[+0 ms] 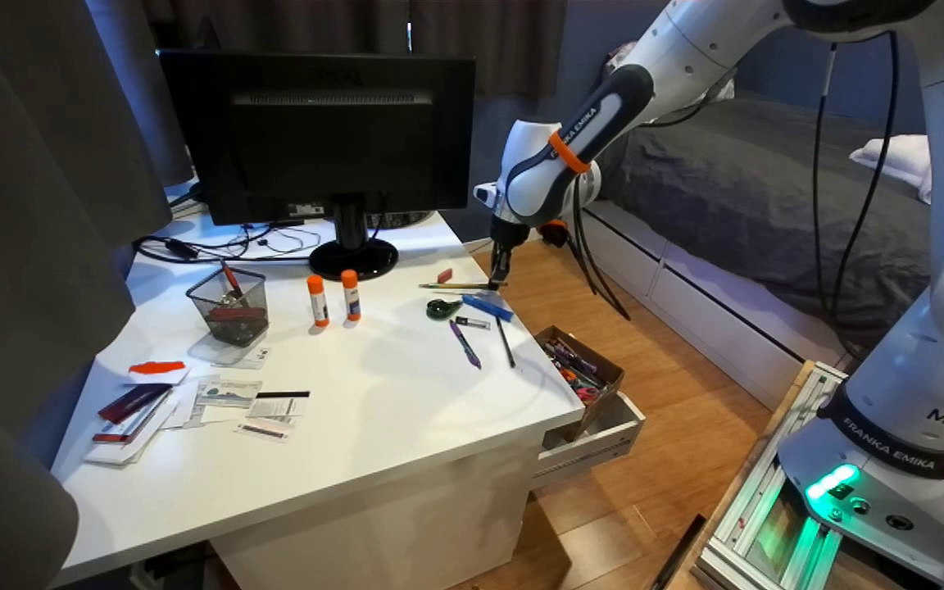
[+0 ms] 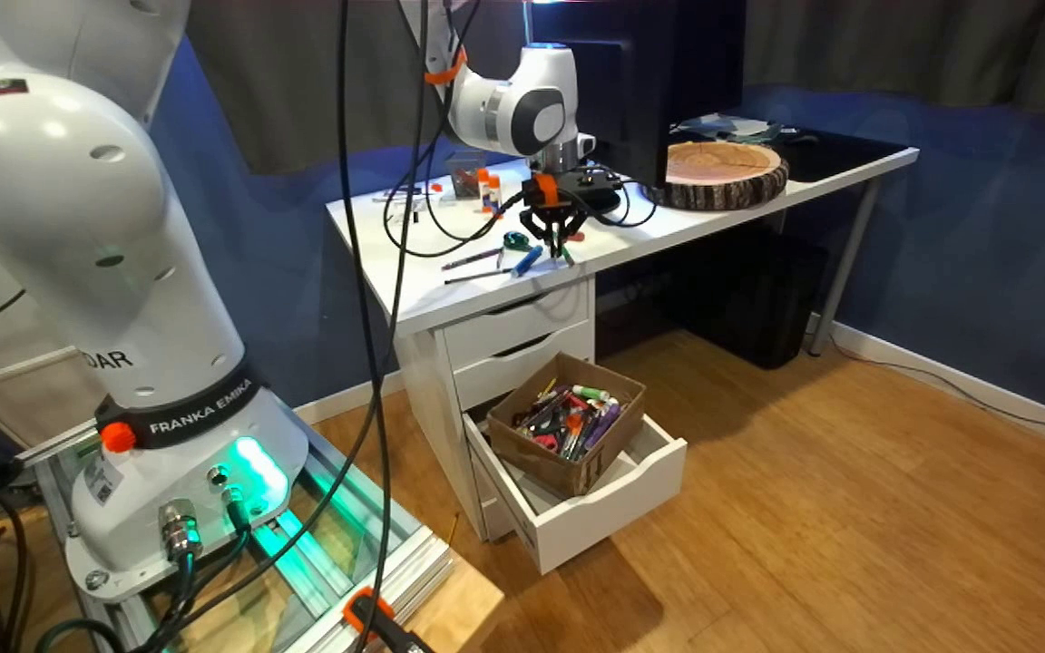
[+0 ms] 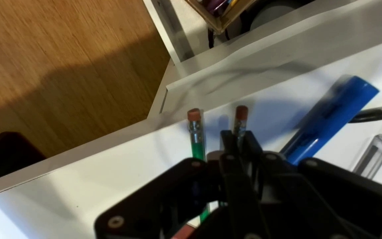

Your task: Pick up the pencil in the box and put it on the table

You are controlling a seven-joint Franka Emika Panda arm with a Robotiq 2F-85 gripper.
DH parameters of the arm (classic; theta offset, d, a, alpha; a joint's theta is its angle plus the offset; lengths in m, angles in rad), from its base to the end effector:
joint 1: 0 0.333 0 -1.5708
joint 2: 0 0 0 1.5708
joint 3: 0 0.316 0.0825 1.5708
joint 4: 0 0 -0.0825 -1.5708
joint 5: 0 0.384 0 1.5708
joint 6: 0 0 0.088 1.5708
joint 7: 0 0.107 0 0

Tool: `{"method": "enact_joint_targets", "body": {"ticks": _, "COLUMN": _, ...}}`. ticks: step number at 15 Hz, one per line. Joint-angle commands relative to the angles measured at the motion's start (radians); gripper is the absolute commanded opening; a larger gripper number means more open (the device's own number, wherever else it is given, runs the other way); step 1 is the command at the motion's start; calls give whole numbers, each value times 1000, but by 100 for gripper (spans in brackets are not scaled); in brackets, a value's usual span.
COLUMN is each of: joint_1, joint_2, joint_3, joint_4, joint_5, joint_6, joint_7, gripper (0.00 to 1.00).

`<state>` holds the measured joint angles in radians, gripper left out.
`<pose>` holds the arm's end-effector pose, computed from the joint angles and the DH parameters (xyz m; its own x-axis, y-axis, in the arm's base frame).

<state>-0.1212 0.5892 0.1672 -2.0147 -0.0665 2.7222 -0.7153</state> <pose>0.6123 0.0286 0.1713 0.6977 0.7035 0.1351 0.7055 -0.7075 0.0405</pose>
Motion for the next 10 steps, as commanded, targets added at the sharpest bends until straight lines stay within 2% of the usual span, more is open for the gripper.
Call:
{"method": "enact_joint_targets", "body": {"ticks": 1, "joint_1": -1, "joint_2": 14, "joint_3": 5, "joint_4": 17, "joint_5": -19, "joint_6": 29, "joint_7": -4, "gripper": 40}}
{"method": "enact_joint_targets", "body": {"ticks": 6, "joint_1": -39, "joint_2": -45, "joint_3": 48, "joint_4": -45, "joint_5": 3, "joint_6": 80, "joint_7": -30, "gripper": 72}}
{"method": "enact_joint_targets", "body": {"ticks": 9, "joint_1": -66, "joint_2": -124, "joint_3": 55, "joint_4": -128, "joint_5": 35, "joint_6": 49, "joint_7": -3, "gripper": 94}}
{"method": "enact_joint_targets", "body": {"ticks": 10, "joint_1": -67, "joint_2": -160, "joint_3": 40, "joint_4": -166, "joint_5": 43, "joint_6": 26, "joint_7": 24, "gripper": 98}}
